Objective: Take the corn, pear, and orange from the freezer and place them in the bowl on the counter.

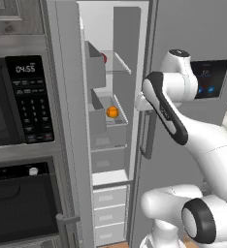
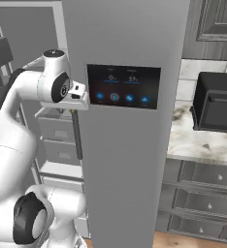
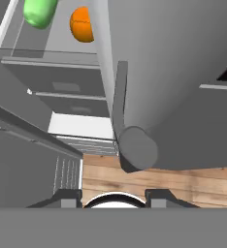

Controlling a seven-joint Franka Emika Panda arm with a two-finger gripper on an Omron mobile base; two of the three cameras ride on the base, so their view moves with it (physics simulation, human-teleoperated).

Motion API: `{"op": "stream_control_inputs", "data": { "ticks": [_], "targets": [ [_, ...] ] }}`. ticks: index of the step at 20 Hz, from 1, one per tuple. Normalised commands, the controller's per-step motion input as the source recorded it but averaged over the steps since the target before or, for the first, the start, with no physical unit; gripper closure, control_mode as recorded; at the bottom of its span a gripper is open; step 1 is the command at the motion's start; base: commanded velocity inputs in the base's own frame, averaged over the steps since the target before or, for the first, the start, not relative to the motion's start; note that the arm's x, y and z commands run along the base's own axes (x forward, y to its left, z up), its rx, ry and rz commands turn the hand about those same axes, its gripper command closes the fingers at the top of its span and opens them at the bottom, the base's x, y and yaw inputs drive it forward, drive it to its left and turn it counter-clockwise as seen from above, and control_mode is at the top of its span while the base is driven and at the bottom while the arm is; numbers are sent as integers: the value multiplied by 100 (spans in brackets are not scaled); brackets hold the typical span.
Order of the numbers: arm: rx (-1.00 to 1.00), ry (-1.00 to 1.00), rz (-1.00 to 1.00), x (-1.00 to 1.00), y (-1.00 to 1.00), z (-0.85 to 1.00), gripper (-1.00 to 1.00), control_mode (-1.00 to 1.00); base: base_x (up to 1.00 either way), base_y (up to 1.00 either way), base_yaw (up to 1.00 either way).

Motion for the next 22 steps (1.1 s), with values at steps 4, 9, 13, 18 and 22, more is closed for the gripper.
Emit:
{"op": "stream_control_inputs", "data": {
  "ticks": [4,9,13,18,22],
  "targets": [
    [0,0,-1,-61,0,0,-100,-100,0,0,0],
    [0,-7,-4,-100,0,0,-100,-100,0,0,0],
    [0,-1,-4,-100,0,0,-100,-100,0,0,0],
    [0,0,-2,-88,-13,0,-100,-100,0,0,0],
    [0,0,-2,-34,-19,0,-100,-100,0,0,0]
  ]
}}
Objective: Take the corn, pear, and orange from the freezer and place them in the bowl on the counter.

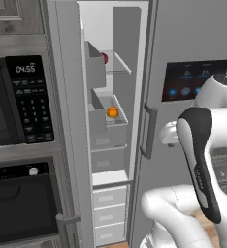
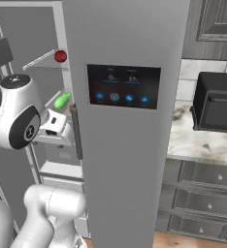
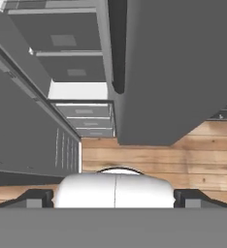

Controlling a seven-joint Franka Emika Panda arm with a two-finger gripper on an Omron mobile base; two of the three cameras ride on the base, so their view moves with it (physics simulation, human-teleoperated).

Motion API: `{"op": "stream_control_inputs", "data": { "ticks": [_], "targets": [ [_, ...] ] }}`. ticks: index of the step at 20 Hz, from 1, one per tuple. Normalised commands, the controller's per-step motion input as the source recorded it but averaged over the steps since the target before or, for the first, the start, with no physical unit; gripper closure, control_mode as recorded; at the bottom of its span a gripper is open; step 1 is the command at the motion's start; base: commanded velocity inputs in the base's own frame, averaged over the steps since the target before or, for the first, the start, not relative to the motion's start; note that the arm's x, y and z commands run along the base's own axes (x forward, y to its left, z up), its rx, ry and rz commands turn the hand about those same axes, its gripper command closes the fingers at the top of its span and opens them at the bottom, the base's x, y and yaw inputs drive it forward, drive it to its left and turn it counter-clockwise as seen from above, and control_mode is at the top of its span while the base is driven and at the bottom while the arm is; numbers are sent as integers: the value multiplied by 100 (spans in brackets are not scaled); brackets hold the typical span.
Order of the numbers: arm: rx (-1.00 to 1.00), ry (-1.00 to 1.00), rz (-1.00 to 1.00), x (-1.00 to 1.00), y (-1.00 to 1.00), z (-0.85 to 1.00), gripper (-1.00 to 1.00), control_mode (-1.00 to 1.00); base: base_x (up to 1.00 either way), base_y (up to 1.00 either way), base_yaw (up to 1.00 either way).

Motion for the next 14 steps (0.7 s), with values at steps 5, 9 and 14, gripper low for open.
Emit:
{"op": "stream_control_inputs", "data": {
  "ticks": [5,9,14],
  "targets": [
    [0,0,0,-6,-3,0,-100,-100,0,0,0],
    [0,0,0,-14,0,0,-100,-100,0,0,0],
    [-1,0,0,-1,0,0,-100,100,3,1,0]
  ]
}}
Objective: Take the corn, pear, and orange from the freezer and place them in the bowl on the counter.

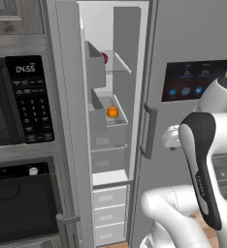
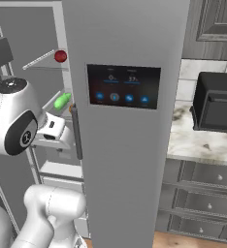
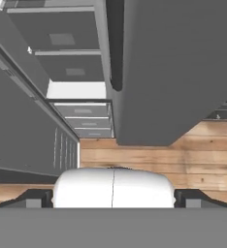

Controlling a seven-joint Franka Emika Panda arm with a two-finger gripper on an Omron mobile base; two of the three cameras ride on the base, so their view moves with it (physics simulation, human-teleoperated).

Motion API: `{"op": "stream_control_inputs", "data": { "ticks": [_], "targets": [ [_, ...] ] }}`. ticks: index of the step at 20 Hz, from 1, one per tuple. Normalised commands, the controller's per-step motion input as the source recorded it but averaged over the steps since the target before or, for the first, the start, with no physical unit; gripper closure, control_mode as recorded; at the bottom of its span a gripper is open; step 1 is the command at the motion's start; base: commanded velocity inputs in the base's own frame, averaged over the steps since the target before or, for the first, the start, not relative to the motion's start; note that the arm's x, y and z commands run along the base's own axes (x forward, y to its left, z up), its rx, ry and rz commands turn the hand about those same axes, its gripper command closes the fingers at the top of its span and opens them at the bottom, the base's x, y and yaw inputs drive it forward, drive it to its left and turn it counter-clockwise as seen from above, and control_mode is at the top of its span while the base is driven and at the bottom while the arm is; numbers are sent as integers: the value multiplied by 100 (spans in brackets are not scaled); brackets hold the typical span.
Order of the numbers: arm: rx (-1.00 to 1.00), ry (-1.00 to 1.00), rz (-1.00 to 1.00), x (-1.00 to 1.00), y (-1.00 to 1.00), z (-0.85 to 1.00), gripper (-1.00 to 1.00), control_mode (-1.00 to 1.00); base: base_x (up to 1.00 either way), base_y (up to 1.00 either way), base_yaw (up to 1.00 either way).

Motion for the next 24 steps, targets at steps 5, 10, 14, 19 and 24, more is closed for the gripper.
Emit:
{"op": "stream_control_inputs", "data": {
  "ticks": [5,10,14,19,24],
  "targets": [
    [0,0,0,0,0,0,-100,100,27,2,0],
    [0,0,0,0,0,0,-100,100,33,-4,0],
    [0,0,0,0,0,0,-100,100,44,-18,0],
    [0,0,0,0,0,0,-100,100,41,-14,1],
    [0,0,0,0,0,0,-100,100,59,0,0]
  ]
}}
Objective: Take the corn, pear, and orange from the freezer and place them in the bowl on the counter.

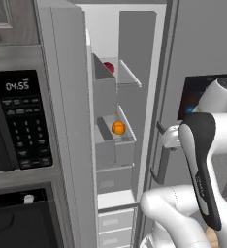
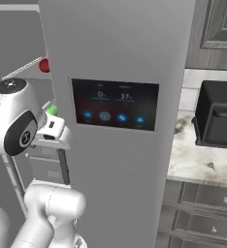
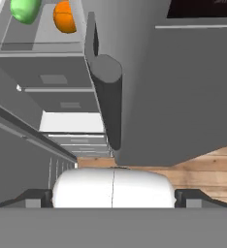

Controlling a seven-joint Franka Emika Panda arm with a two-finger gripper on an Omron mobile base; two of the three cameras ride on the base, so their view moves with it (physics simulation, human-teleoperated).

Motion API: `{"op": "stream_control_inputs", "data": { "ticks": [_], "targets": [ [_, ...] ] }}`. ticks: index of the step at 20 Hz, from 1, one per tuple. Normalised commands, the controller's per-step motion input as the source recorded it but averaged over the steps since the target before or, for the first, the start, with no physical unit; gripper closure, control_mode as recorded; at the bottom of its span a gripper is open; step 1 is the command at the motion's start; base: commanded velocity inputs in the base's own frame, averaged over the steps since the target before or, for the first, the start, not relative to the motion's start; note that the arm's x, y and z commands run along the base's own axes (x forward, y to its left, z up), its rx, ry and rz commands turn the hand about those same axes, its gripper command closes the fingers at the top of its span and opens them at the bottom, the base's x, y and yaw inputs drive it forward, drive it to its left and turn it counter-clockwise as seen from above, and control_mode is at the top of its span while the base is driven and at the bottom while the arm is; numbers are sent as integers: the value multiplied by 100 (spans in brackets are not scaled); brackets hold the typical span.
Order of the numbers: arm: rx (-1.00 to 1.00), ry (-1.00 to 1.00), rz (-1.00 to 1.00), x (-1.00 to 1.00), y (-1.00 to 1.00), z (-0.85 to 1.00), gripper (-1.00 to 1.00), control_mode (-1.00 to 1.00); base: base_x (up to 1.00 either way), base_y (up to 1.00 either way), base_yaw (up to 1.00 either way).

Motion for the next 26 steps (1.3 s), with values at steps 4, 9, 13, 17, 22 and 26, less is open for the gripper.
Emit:
{"op": "stream_control_inputs", "data": {
  "ticks": [4,9,13,17,22,26],
  "targets": [
    [0,0,0,0,0,0,-100,100,44,4,0],
    [0,0,0,0,0,0,-100,100,12,53,0],
    [0,0,0,0,0,0,-100,100,31,61,0],
    [0,0,0,0,0,0,-100,100,31,52,4],
    [0,0,0,0,0,0,-100,100,34,59,8],
    [0,0,0,0,0,0,-100,100,36,65,11]
  ]
}}
